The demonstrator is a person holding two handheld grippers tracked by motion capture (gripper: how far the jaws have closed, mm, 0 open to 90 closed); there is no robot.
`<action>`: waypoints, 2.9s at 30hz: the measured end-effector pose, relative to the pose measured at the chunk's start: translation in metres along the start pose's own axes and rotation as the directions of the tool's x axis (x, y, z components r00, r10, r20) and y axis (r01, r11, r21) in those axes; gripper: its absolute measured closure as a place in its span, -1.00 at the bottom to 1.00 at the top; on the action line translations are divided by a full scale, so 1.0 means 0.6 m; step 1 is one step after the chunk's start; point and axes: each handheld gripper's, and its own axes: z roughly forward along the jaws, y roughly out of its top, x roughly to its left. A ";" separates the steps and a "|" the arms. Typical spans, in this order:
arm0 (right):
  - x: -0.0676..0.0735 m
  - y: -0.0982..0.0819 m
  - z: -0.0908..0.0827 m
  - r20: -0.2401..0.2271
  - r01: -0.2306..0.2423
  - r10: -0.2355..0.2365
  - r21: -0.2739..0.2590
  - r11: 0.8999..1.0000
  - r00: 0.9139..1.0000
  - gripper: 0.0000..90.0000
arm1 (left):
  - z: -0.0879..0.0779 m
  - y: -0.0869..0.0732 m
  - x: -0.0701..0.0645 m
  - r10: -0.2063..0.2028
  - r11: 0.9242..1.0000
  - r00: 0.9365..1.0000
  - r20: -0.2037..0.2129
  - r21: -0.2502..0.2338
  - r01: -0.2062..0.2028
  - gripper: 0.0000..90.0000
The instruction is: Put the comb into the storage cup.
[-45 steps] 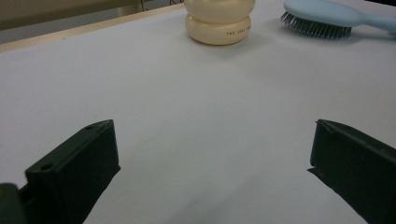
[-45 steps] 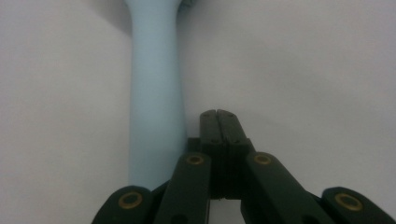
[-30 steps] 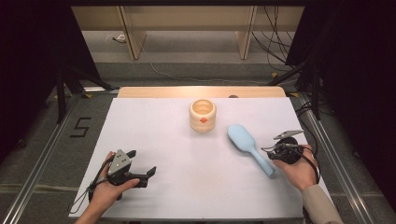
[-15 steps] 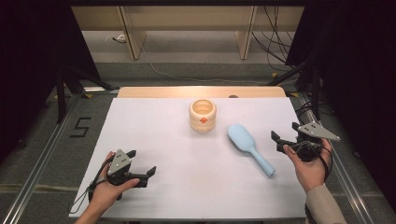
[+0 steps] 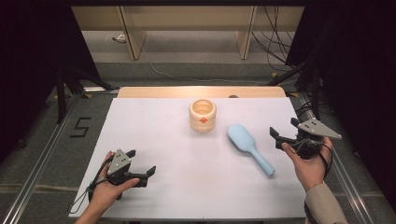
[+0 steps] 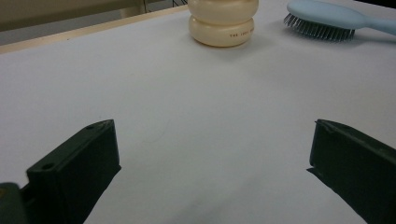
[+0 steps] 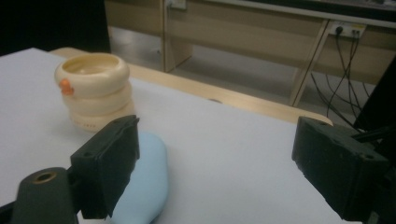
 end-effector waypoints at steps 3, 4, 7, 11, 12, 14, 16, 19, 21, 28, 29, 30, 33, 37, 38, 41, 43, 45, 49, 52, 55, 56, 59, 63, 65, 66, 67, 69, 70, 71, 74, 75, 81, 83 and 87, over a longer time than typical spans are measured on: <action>0.006 0.005 0.004 -0.028 0.035 -0.035 0.029 0.999 0.999 -0.65 | 0.000 0.000 0.000 -0.002 1.000 1.000 0.000 0.000 0.002 -0.98; 0.009 0.007 0.007 -0.032 0.046 -0.045 0.030 0.998 0.998 -0.65 | 0.000 0.000 0.000 -0.001 1.000 1.000 0.000 0.000 0.001 -0.98; 0.017 0.014 0.011 -0.041 0.071 -0.070 0.040 0.997 0.997 -0.65 | 0.000 0.000 0.000 -0.001 1.000 1.000 -0.001 0.000 0.001 -0.98; 0.024 0.025 0.017 -0.054 0.081 -0.078 0.048 0.996 0.995 -0.65 | 0.000 0.000 0.000 -0.001 1.000 1.000 -0.001 0.000 0.001 -0.98; 0.026 0.027 0.018 -0.061 0.087 -0.084 0.052 0.995 0.995 -0.65 | 0.001 0.000 0.000 -0.001 1.000 1.000 -0.001 0.001 0.001 -0.98; 0.030 0.032 0.023 -0.069 0.096 -0.091 0.074 0.993 0.993 -0.65 | 0.001 0.000 0.000 0.000 1.000 1.000 -0.001 0.001 0.000 -0.98; 0.033 0.034 0.028 -0.077 0.101 -0.093 0.101 0.990 0.993 -0.65 | 0.001 0.000 0.000 0.000 1.000 1.000 -0.001 0.001 0.000 -0.98; 0.038 0.035 0.039 -0.086 0.098 -0.085 0.165 0.981 0.993 -0.64 | 0.001 0.000 0.000 0.000 1.000 1.000 0.000 0.001 0.000 -0.98; 0.039 0.034 0.047 -0.090 0.100 -0.082 0.215 0.971 0.993 -0.64 | 0.001 0.000 0.000 -0.001 1.000 1.000 0.000 0.001 0.001 -0.98; 0.047 0.027 0.081 -0.144 0.093 -0.034 0.427 0.899 0.989 -0.62 | 0.001 0.000 0.000 -0.001 1.000 1.000 -0.001 0.000 0.001 -0.98; 0.048 0.026 0.085 -0.150 0.094 -0.029 0.448 0.889 0.988 -0.61 | 0.001 0.000 0.000 -0.001 1.000 1.000 0.000 0.000 0.001 -0.98; 0.049 0.026 0.087 -0.153 0.095 -0.026 0.462 0.882 0.988 -0.61 | 0.001 0.000 0.000 0.000 1.000 1.000 0.000 0.000 0.000 -0.98; 0.052 0.022 0.100 -0.171 0.100 -0.011 0.524 0.846 0.985 -0.59 | 0.001 0.000 0.001 -0.001 1.000 1.000 -0.001 -0.001 0.001 -0.97; 0.058 0.012 0.116 -0.193 0.122 -0.005 0.599 0.791 0.981 -0.54 | 0.000 0.000 0.001 -0.001 1.000 1.000 -0.002 -0.003 0.001 -0.97; 0.060 0.008 0.121 -0.197 0.131 -0.009 0.615 0.777 0.980 -0.54 | 0.000 0.000 0.001 -0.001 1.000 1.000 -0.003 -0.003 0.001 -0.97; 0.063 -0.003 0.135 -0.203 0.141 -0.004 0.664 0.734 0.979 -0.52 | 0.000 0.000 0.001 0.000 1.000 1.000 -0.003 -0.002 0.000 -0.97; 0.064 -0.009 0.142 -0.204 0.144 -0.002 0.684 0.715 0.979 -0.52 | 0.000 0.000 0.001 -0.001 1.000 1.000 -0.004 -0.002 0.001 -0.97; 0.065 -0.014 0.148 -0.202 0.145 0.001 0.704 0.695 0.979 -0.52 | 0.000 0.000 0.001 -0.002 1.000 1.000 -0.004 -0.004 0.002 -0.97; 0.068 -0.021 0.159 -0.206 0.151 0.007 0.740 0.656 0.979 -0.47 | -0.001 -0.001 0.002 -0.003 1.000 1.000 -0.005 -0.005 0.002 -0.97; 0.072 -0.024 0.165 -0.209 0.156 0.012 0.765 0.625 0.978 -0.46 | -0.001 -0.001 0.002 -0.003 1.000 1.000 -0.005 -0.005 0.003 -0.97; 0.077 -0.028 0.172 -0.222 0.176 0.004 0.783 0.597 0.975 -0.44 | -0.002 0.000 0.002 -0.005 1.000 1.000 -0.006 -0.005 0.005 -0.97; 0.079 -0.029 0.174 -0.228 0.184 -0.001 0.786 0.590 0.974 -0.43 | -0.002 0.000 0.002 -0.004 1.000 1.000 -0.007 -0.004 0.004 -0.97; 0.084 -0.030 0.178 -0.227 0.190 -0.005 0.802 0.566 0.974 -0.41 | -0.002 -0.001 0.003 -0.005 1.000 1.000 -0.008 -0.005 0.005 -0.97; 0.088 -0.031 0.183 -0.230 0.196 -0.007 0.809 0.554 0.973 -0.35 | -0.003 -0.001 0.002 -0.006 1.000 1.000 -0.007 -0.005 0.006 -0.97; 0.090 -0.030 0.184 -0.235 0.202 -0.011 0.812 0.547 0.972 -0.29 | -0.003 -0.001 0.003 -0.005 1.000 1.000 -0.008 -0.005 0.005 -0.97; 0.090 -0.030 0.185 -0.233 0.201 -0.011 0.814 0.545 0.972 -0.27 | -0.003 -0.001 0.003 -0.005 1.000 1.000 -0.008 -0.005 0.005 -0.97; 0.091 -0.030 0.186 -0.229 0.196 -0.007 0.817 0.542 0.973 -0.27 | -0.003 -0.001 0.003 -0.006 1.000 1.000 -0.009 -0.005 0.006 -0.97; 0.092 -0.030 0.187 -0.221 0.186 0.002 0.825 0.535 0.975 -0.22 | -0.003 -0.001 0.003 -0.006 1.000 1.000 -0.009 -0.006 0.006 -0.96; 0.092 -0.030 0.188 -0.220 0.184 0.004 0.828 0.530 0.976 -0.21 | -0.003 -0.001 0.003 -0.005 1.000 1.000 -0.010 -0.006 0.005 -0.96; 0.092 -0.031 0.188 -0.220 0.183 0.008 0.830 0.526 0.976 -0.19 | -0.004 -0.001 0.003 -0.006 1.000 1.000 -0.010 -0.006 0.005 -0.96; 0.092 -0.032 0.190 -0.218 0.181 0.010 0.833 0.522 0.976 -0.15 | -0.004 -0.001 0.004 -0.006 1.000 1.000 -0.011 -0.006 0.006 -0.96; 0.092 -0.032 0.190 -0.217 0.180 0.010 0.834 0.521 0.976 -0.14 | -0.004 -0.001 0.004 -0.007 1.000 1.000 -0.011 -0.006 0.007 -0.96; 0.093 -0.030 0.192 -0.218 0.180 0.016 0.840 0.512 0.976 -0.04 | -0.004 -0.001 0.003 -0.007 1.000 1.000 -0.012 -0.006 0.007 -0.96; 0.094 -0.031 0.193 -0.214 0.173 0.023 0.846 0.505 0.976 0.00 | -0.005 -0.001 0.004 -0.008 1.000 1.000 -0.012 -0.007 0.008 -0.96; 0.094 -0.031 0.195 -0.211 0.168 0.032 0.854 0.493 0.977 0.06 | -0.005 -0.002 0.004 -0.010 1.000 1.000 -0.013 -0.007 0.010 -0.96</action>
